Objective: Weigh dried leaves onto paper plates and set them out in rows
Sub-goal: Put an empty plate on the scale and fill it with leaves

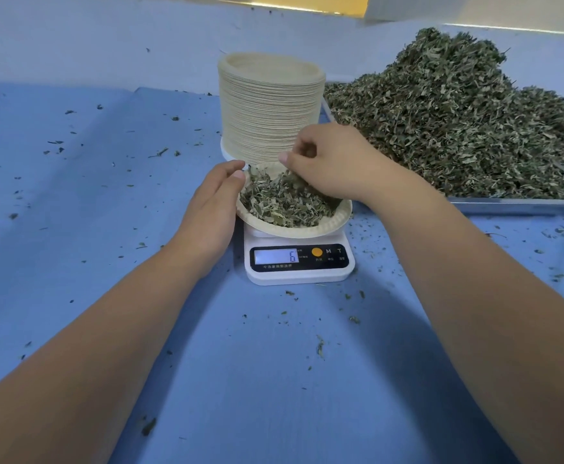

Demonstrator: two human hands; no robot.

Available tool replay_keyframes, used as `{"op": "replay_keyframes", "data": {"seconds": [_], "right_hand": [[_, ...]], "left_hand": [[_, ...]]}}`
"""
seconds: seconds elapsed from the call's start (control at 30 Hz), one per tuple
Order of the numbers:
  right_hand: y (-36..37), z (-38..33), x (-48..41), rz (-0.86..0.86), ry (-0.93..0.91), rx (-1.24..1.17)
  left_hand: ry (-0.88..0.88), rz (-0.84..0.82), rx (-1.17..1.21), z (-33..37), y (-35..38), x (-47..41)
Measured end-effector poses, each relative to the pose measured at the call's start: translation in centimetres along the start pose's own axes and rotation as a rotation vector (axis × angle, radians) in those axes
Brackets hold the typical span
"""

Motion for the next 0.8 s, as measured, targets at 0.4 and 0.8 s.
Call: {"op": "replay_keyframes", "data": {"seconds": [0.4,0.8], "right_hand": [[-1.7,-1.1,3.0,0.272,-0.097,-0.103],[-0.7,3.1,7.3,0.297,0.003,-0.192]], "left_hand": [[-0.002,0.008,0.006,0.0,0.0,0.1],[0.01,0.0,-0.046,0.0,-0.1,0.1]]}}
Point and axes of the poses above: each hand's wrist, its own x-axis away from the middle knuckle, its own y-axis out of the palm, z = x × y, the point moved 9 cm from there along -x, towards the middle knuckle, and after that the axes turned 12 degrees about x, right-handed, at the moved point
